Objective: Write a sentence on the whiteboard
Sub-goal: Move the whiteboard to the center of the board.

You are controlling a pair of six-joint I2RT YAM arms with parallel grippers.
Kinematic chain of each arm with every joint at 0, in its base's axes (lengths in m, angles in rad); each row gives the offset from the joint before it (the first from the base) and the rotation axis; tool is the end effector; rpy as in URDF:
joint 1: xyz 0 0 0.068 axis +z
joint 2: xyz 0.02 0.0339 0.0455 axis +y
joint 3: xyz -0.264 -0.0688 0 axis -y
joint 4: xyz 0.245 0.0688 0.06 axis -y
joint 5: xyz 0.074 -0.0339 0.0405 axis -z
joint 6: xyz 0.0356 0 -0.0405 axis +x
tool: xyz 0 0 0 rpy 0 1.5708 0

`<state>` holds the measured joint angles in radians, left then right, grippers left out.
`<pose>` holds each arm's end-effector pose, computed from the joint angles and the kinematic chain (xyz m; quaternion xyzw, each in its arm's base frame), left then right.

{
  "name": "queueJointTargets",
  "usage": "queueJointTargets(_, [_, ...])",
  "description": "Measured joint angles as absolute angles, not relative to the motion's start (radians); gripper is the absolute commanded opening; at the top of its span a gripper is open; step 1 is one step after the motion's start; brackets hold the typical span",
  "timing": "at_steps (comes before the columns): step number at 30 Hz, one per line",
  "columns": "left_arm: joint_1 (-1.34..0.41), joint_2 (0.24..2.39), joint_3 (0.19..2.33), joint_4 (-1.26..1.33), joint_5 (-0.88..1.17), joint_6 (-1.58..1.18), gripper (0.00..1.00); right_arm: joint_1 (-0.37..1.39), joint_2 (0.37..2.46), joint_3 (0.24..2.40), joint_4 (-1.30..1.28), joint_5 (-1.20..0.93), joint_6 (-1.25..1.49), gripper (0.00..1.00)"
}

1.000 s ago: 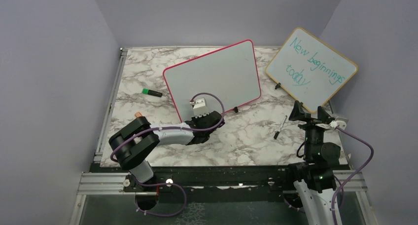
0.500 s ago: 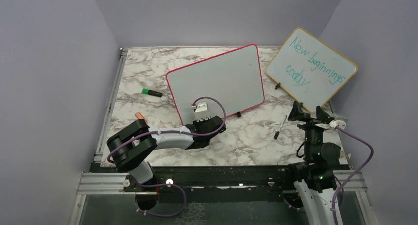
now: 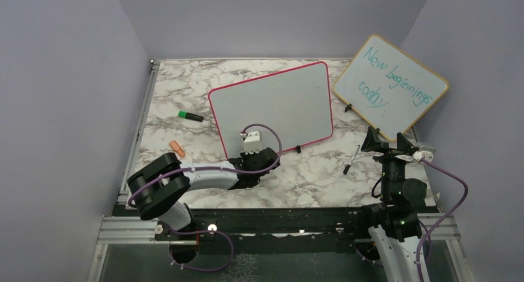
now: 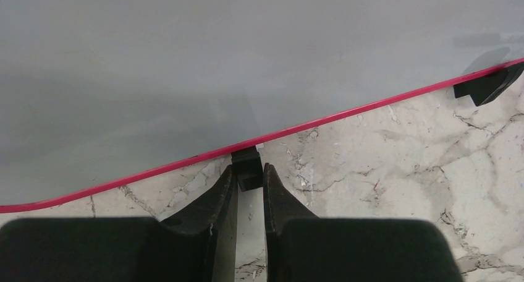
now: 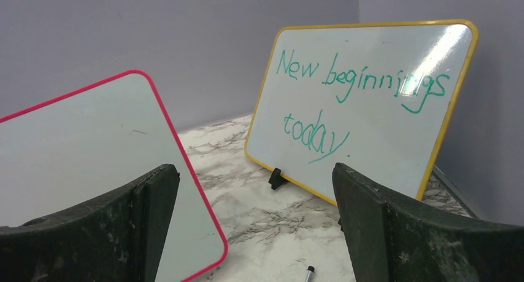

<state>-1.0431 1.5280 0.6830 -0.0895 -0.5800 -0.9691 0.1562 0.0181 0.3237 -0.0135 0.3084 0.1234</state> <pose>0.1568 -0.2302 0.1504 -0.0557 0.9128 -0.1079 0.3898 0.0758 0.0010 0.2803 0.1136 0.5915 0.0197 0.7980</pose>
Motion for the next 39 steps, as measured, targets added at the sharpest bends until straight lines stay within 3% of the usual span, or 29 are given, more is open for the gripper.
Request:
queueJointTargets(10, [-1.048,1.569,0.712,-0.056,-0.579,-0.900,0.03,0.157,0.019,0.324,-0.014,0.308,0.123,1.00])
queueJointTargets(25, [-1.056,1.404,0.719,-0.150,-0.502,-0.875,0.60,0.158,0.095,0.336,-0.043,0.309,0.126,1.00])
queueJointTargets(32, [-1.056,1.238,0.751,-0.244,-0.487,-0.837,0.96,0.158,0.228,0.438,-0.105,0.308,0.160,1.00])
queueJointTargets(39, [-1.034,1.133,0.836,-0.329,-0.487,-0.673,0.99,0.158,0.486,0.653,-0.282,0.308,0.250,1.00])
